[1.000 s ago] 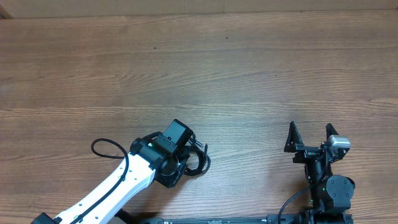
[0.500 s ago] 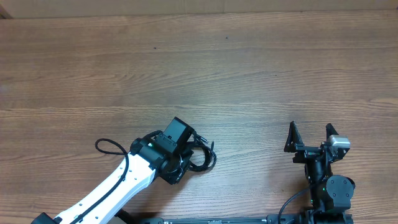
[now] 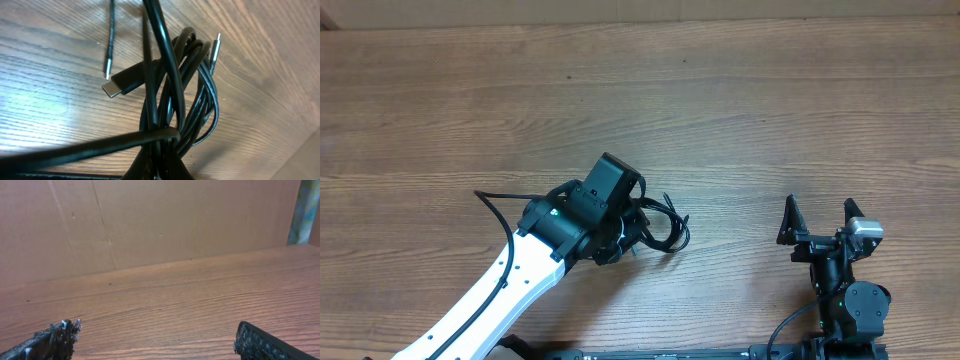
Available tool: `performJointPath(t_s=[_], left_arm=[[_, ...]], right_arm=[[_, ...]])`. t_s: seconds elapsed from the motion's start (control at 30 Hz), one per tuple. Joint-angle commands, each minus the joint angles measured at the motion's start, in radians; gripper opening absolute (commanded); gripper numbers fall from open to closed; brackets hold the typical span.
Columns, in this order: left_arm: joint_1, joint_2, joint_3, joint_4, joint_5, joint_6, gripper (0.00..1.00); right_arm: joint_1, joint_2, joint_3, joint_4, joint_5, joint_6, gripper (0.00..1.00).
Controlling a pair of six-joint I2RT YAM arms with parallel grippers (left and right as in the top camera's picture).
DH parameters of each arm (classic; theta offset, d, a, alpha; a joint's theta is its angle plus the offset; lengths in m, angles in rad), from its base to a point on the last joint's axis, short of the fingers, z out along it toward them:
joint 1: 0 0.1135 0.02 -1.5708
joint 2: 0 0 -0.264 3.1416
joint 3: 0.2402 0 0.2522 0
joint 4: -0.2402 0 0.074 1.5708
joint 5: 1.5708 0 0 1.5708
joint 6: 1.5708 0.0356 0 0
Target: Untangle cables
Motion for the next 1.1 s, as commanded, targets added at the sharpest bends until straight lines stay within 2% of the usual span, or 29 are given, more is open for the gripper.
performJointPath(t_s=[0.0, 0.27, 0.53, 0.7, 0.9, 1.0, 1.07], left_arm=[[-0.003, 0.000, 0.012, -0.026, -0.010, 0.046, 0.04], [-0.006, 0.002, 0.012, -0.045, 0.021, 0.045, 0.04], [-0.006, 0.002, 0.012, -0.163, 0.016, 0.042, 0.09], [-0.006, 0.003, 0.011, -0.190, 0.021, 0.044, 0.06], [-0.006, 0.003, 0.011, -0.198, 0.092, 0.197, 0.04], [-0.006, 0.003, 0.011, -0.219, 0.063, 0.214, 0.04], [-0.006, 0.003, 0.011, -0.226, 0.045, 0.214, 0.10]], right_arm=[[-0.005, -0.002, -0.011, 0.006, 0.008, 0.003, 1.00], [-0.005, -0.002, -0.011, 0.006, 0.008, 0.003, 1.00], [-0.005, -0.002, -0.011, 0.006, 0.008, 0.003, 1.00], [-0.005, -0.002, -0.011, 0.006, 0.008, 0.003, 1.00], [-0.005, -0.002, -0.011, 0.006, 0.008, 0.003, 1.00], [-0.005, -0.002, -0.011, 0.006, 0.008, 0.003, 1.00], [-0.005, -0.002, -0.011, 0.006, 0.008, 0.003, 1.00]])
